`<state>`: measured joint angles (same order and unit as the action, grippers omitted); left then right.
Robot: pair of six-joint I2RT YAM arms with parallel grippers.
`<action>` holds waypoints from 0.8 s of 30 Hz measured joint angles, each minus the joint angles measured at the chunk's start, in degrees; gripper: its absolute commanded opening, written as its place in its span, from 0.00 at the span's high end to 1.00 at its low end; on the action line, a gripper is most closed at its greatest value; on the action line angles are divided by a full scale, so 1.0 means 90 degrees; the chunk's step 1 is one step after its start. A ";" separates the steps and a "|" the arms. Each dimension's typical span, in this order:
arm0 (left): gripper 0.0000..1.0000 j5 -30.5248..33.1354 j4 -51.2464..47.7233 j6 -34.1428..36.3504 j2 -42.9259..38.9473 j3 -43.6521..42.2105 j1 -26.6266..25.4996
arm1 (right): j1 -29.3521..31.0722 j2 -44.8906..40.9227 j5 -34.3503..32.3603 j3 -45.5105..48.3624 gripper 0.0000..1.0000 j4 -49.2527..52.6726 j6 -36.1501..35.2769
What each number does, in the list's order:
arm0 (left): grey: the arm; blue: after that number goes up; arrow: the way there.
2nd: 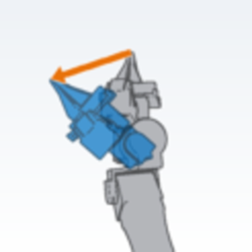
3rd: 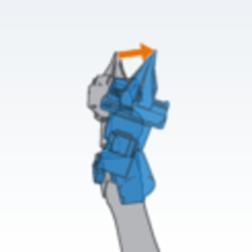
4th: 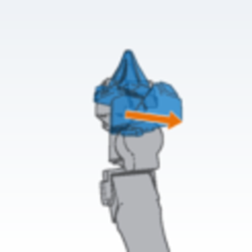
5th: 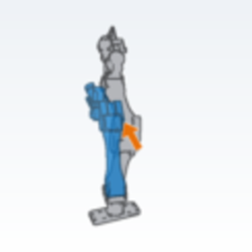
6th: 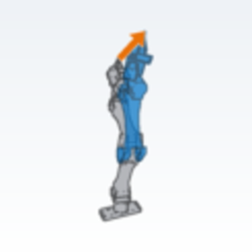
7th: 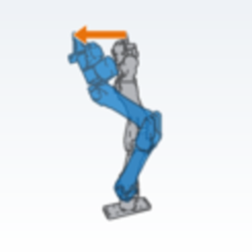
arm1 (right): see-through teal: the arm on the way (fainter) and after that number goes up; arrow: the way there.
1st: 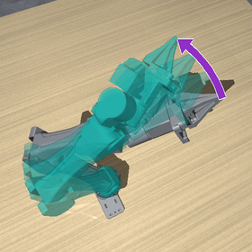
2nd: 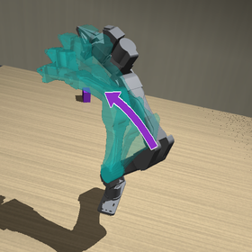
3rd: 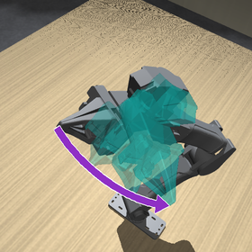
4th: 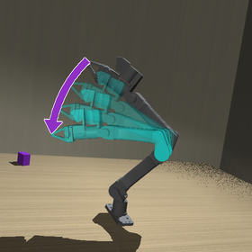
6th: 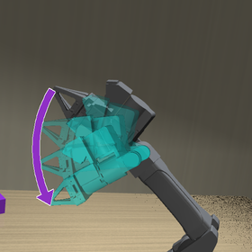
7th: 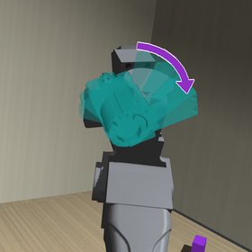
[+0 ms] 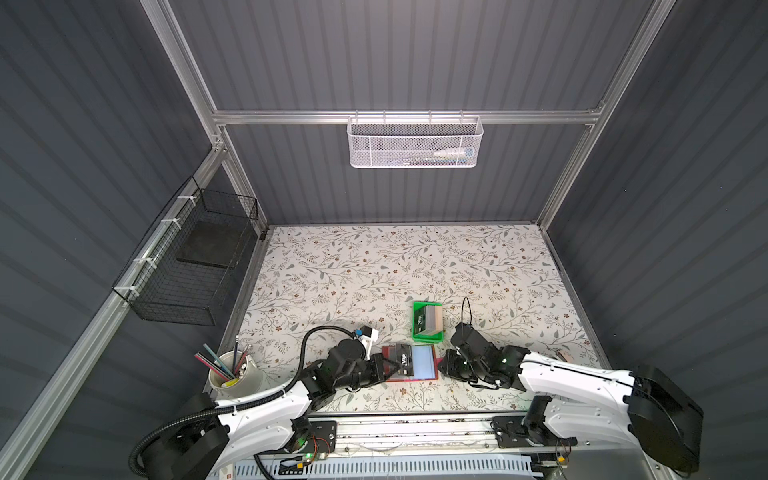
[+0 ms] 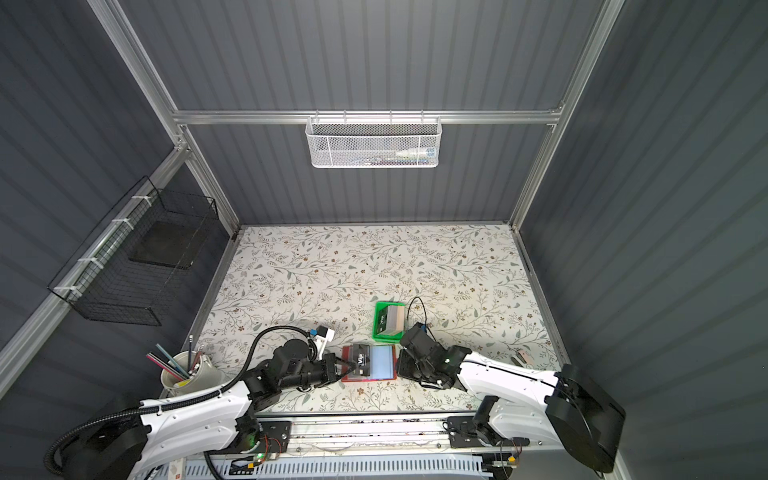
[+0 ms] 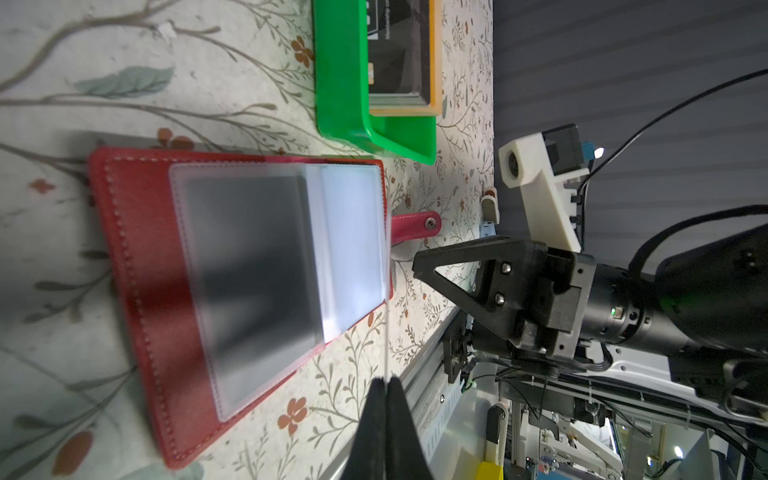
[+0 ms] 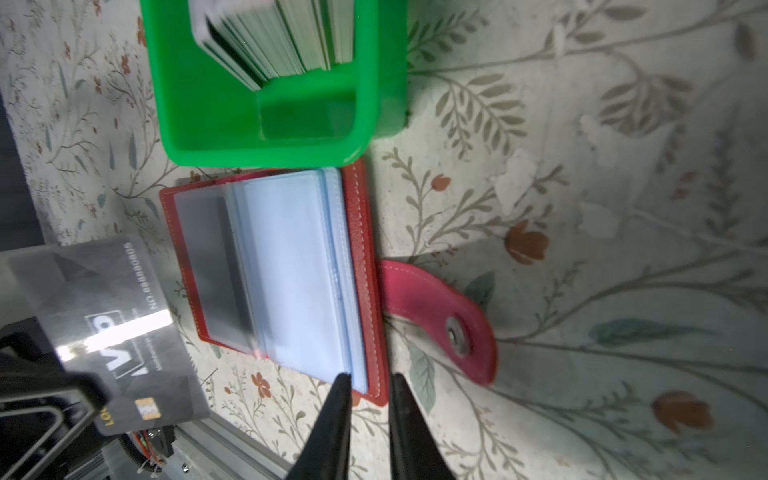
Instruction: Put the credit cards into the card holder
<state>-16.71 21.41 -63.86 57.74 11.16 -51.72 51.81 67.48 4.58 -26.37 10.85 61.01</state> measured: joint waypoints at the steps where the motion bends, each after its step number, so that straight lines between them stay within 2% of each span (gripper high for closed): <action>1: 1.00 0.0029 -0.0015 0.0007 0.0002 0.0000 0.0000 | 0.0000 0.0085 -0.0005 -0.0012 0.82 -0.0015 -0.0007; 11: 1.00 0.0051 0.0238 0.0010 0.0374 0.0000 0.0000 | 0.0000 0.0680 0.0049 -0.0087 0.83 -0.0311 -0.0158; 24: 1.00 0.0345 0.0267 -0.0027 0.0423 -0.0211 0.0000 | 0.0007 0.0780 -0.0036 -0.0143 0.88 -0.0262 -0.0287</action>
<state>-13.61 23.81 -64.10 61.54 9.26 -51.72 51.88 74.50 4.25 -27.66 8.49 58.43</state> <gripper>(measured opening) 0.047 0.127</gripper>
